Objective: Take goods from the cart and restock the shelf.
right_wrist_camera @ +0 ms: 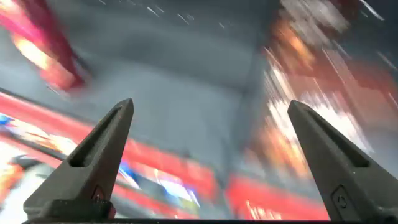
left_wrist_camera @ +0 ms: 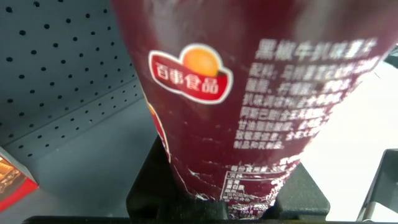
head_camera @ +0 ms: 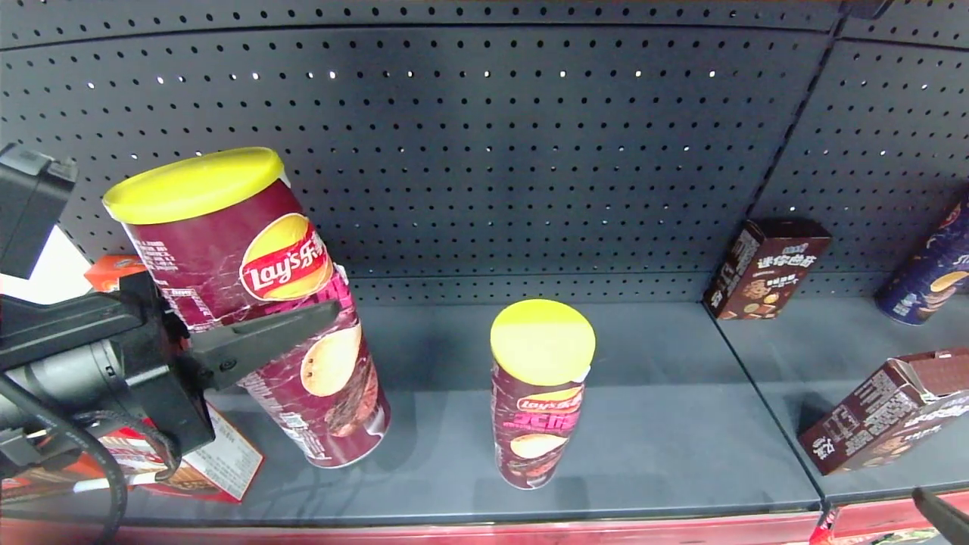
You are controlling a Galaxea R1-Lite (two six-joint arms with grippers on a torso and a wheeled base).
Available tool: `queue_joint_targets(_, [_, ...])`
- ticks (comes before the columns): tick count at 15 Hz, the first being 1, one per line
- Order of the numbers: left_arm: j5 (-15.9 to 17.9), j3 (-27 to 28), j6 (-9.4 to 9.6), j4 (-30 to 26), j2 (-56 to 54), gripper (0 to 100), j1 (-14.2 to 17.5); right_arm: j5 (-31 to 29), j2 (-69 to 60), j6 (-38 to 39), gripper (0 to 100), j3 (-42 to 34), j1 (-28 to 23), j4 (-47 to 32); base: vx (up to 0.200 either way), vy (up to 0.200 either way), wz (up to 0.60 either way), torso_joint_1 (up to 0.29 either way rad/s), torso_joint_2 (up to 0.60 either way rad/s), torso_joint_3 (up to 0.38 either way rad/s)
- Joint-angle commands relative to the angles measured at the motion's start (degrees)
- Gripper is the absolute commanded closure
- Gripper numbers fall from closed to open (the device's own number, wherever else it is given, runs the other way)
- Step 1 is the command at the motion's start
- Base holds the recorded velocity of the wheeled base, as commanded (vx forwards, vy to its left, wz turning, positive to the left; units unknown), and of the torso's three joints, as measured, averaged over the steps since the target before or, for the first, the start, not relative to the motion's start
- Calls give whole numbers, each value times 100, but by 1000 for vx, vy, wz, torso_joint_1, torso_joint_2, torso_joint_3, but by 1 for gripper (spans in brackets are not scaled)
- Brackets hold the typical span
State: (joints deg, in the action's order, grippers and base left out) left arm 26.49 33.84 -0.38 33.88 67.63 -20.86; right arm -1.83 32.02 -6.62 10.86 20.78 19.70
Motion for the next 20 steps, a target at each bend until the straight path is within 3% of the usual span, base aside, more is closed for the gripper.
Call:
queue_joint_targets(1, [5,-27,3,5,4,100,-15,-731,-2262,73,0,-392,-206,-1557,0,0,0,0,0,0])
queue_joint_targets(3, [5,0,20,5,4,100,-50,-933,-3035,143,0,-515,-303,-2251,0,0,0,0,0,0])
queue_joint_targets(4, [14,35,20,5,31,100,-76,-1434,-3194,389,0,-664,-242,-2295,0,0,0,0,0,0])
queue_joint_targets(7, [14,-44,38,5,57,100,-76,-1795,-3202,961,0,-919,-233,-2032,0,0,0,0,0,0])
queue_joint_targets(9, [14,-53,38,-13,48,100,-85,-1443,-3202,847,0,-919,-224,-2014,0,0,0,0,0,0])
queue_joint_targets(11, [32,-79,47,-4,57,100,-103,-160,-3202,486,0,-937,-224,-2005,0,0,0,0,0,0])
queue_joint_targets(16, [40,-79,38,-30,57,100,-366,16,-3202,556,0,-1086,-206,-1970,0,0,0,0,0,0])
queue_joint_targets(19, [-4,-27,-24,-30,224,100,-1166,16,-3202,565,0,-1086,-206,-1970,0,0,0,0,0,0])
queue_joint_targets(20, [-30,-18,-24,14,338,100,-1272,16,-3202,565,0,-1086,-206,-1970,0,0,0,0,0,0])
